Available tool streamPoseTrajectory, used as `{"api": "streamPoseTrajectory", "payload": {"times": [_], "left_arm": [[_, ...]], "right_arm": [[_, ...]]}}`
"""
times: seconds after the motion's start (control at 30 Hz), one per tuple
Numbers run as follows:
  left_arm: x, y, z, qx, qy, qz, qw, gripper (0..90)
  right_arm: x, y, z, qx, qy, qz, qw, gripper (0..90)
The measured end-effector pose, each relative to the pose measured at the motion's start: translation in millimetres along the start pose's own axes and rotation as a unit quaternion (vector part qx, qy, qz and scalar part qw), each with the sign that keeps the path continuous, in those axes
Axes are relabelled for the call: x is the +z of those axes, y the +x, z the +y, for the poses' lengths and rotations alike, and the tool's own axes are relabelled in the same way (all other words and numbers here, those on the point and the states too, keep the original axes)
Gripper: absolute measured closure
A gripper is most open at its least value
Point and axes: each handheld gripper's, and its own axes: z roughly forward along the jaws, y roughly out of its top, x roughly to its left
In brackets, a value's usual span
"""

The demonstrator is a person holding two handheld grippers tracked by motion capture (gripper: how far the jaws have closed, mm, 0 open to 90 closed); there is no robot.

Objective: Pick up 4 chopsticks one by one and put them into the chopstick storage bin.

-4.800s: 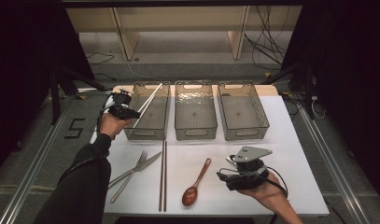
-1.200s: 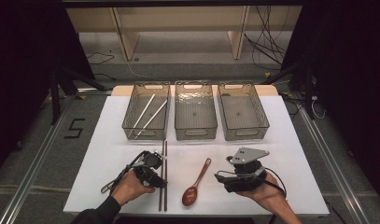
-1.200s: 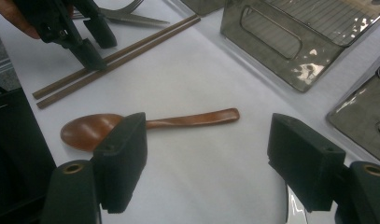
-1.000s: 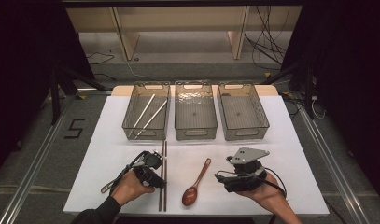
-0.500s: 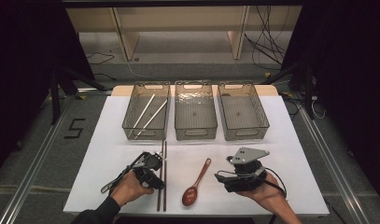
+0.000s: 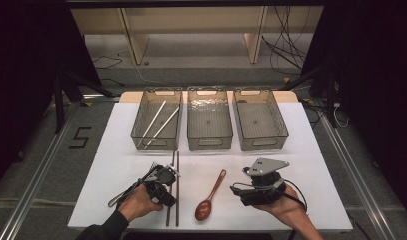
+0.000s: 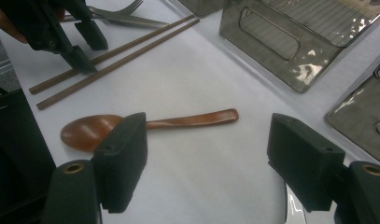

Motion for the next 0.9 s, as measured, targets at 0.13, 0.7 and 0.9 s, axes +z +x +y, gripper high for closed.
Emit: {"api": "streamPoseTrajectory", "payload": {"times": [0.13,0.7,0.9], "left_arm": [[-0.6,-0.1,-0.3,0.007,0.002,0.001,1.0,50.8],[-2.3,7.2,-1.3,0.004,0.006,-0.008,0.9999,71.1],[-2.6,12.0,-2.2,-0.011,0.002,-0.009,0.9999,79.0]], "right_arm": [[-0.1,-0.1,-0.1,0.0,0.0,0.0,1.0,29.8],[-0.5,0.4,-0.1,-0.001,0.001,0.0,1.0,30.1],[-0.1,0.4,0.0,-0.002,0.002,0.0,1.0,30.1]]}}
